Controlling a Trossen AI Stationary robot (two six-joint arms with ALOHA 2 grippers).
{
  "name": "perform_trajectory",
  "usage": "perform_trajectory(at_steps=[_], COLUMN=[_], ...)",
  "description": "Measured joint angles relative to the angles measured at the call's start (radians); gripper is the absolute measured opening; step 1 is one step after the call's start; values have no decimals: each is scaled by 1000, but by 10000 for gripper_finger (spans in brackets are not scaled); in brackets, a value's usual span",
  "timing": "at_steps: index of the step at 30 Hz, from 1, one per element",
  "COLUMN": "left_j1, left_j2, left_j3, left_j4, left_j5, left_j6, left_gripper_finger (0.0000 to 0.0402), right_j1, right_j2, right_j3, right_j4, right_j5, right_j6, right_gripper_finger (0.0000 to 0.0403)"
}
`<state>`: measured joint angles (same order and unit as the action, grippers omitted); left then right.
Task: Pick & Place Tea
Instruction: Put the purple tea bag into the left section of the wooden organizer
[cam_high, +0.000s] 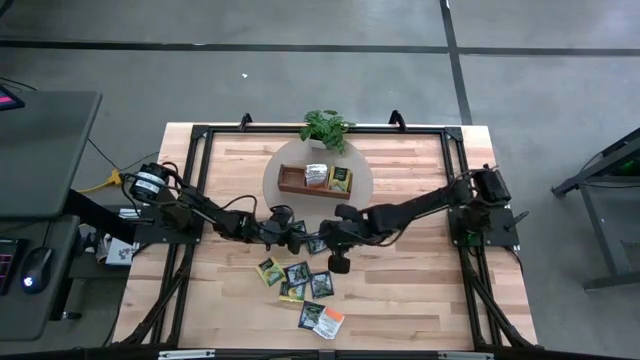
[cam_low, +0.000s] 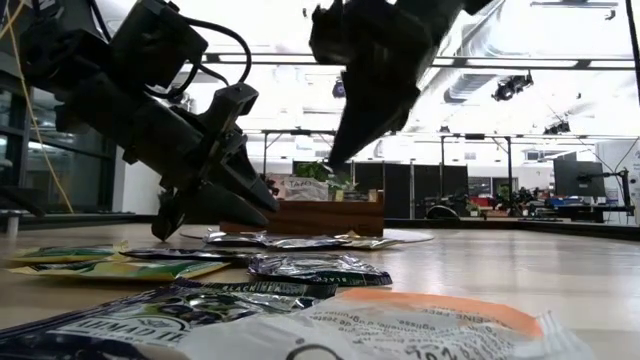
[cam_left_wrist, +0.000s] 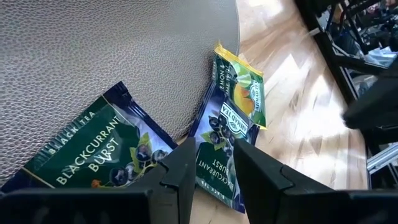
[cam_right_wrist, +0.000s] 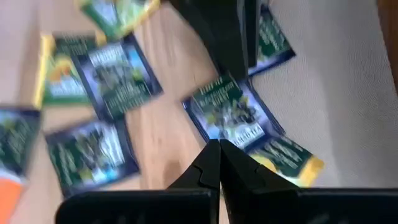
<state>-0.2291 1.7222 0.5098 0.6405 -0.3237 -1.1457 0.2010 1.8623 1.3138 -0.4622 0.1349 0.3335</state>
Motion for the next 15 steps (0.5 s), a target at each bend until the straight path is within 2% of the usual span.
perform_trajectory(at_steps=[6, 15], left_j1=[0, 0], left_j2=[0, 0], left_j3=[0, -1], left_j4=[-7, -12], left_j5=[4, 6], left_j6=[23, 24], left_gripper_finger=[107, 107], right_j1=[-12, -18], right_j2=[78, 156], right_j3=[27, 25], right_j4=[-29, -6], right_j5=[-56, -62], right_j6=[-21, -21], right_gripper_finger=[0, 0])
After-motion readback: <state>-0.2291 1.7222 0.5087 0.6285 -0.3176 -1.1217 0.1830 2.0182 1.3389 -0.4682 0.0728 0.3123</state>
